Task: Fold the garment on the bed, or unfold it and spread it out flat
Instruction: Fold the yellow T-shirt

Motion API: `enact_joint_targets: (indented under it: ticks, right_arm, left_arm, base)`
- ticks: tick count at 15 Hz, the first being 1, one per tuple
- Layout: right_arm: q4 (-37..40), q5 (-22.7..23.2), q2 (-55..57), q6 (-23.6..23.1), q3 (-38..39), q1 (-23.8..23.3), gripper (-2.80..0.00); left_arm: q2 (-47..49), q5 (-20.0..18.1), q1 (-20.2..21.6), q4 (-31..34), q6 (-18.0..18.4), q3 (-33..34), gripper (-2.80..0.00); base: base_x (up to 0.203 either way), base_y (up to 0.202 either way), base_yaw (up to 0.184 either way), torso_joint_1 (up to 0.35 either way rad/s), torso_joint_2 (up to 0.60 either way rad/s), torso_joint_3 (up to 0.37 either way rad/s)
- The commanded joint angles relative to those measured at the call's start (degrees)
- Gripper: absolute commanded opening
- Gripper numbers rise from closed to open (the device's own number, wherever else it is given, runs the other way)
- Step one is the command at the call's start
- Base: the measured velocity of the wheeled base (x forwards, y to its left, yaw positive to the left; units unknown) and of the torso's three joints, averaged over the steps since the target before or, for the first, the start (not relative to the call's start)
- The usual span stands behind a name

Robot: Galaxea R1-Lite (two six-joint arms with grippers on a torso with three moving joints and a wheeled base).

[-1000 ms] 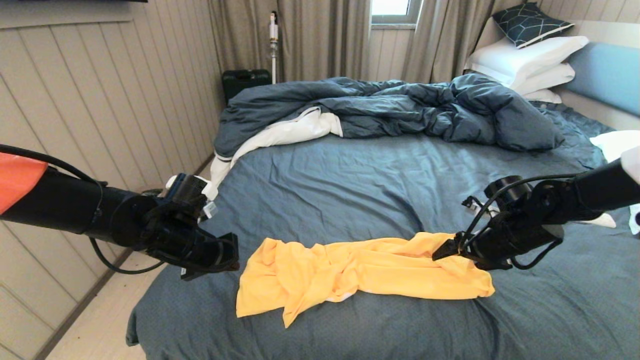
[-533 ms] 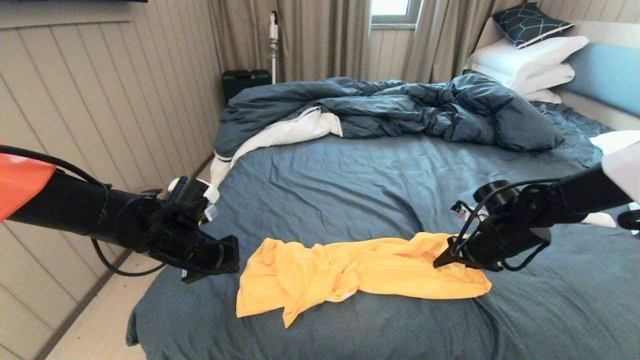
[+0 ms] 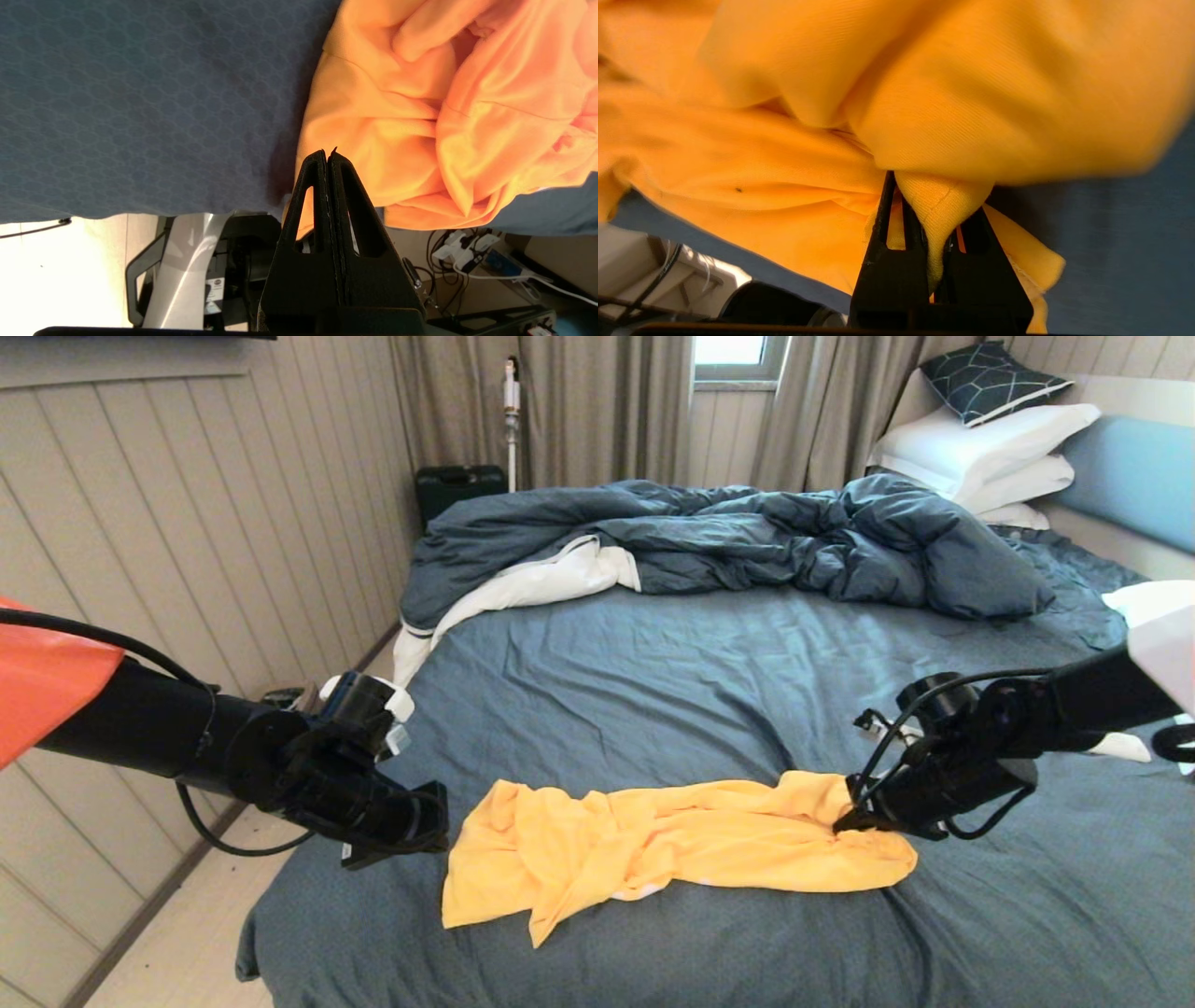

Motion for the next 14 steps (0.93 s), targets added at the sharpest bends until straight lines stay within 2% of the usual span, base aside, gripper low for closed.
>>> enact_joint_targets:
  ticks: [1, 2, 5, 8, 12, 13, 14]
  right_arm:
    - [0.2, -0.1, -0.8, -0.9, 0.5, -3.2, -2.80]
    - [0.2, -0.1, -1.1, -1.4, 0.7, -3.8, -2.80]
    - [0.3, -0.1, -2.5, -3.8, 0.8, -10.8, -2.80]
    - [0.3, -0.1, -2.9, -7.0, 0.9, -15.8, -2.80]
    - [0.5, -0.1, -2.9, -7.2, 0.8, -15.9, -2.80]
    - [1.5, -0.1, -2.9, -8.5, -0.1, -17.6, -2.80]
    - [2.4, -0.1, -2.9, -9.7, -1.1, -21.4, -2.80]
  left_arm:
    - [0.2, -0.1, 0.0, 0.1, -0.2, 0.0, -2.80]
    - [0.3, -0.1, -0.1, 0.1, -0.2, 0.1, -2.80]
    - [0.5, -0.1, -0.1, 0.1, -0.2, 0.2, -2.80]
    - [0.5, -0.1, -0.1, 0.1, -0.6, 0.2, -2.80]
    - [0.4, -0.1, -0.1, 0.1, -0.7, 0.2, -2.80]
    - [0.4, -0.1, -0.2, 0.1, -0.8, 0.2, -2.80]
    - [0.4, -0.1, -0.2, 0.1, -0.8, 0.2, -2.80]
  base:
    - [0.000, 0.000, 0.000, 0.000, 0.00, 0.000]
    - [0.000, 0.000, 0.000, 0.000, 0.00, 0.000]
    - [0.000, 0.000, 0.000, 0.000, 0.00, 0.000]
    - [0.000, 0.000, 0.000, 0.000, 0.00, 0.000]
    - [0.000, 0.000, 0.000, 0.000, 0.00, 0.000]
    - [0.000, 0.000, 0.000, 0.000, 0.00, 0.000]
    - [0.000, 0.000, 0.000, 0.000, 0.00, 0.000]
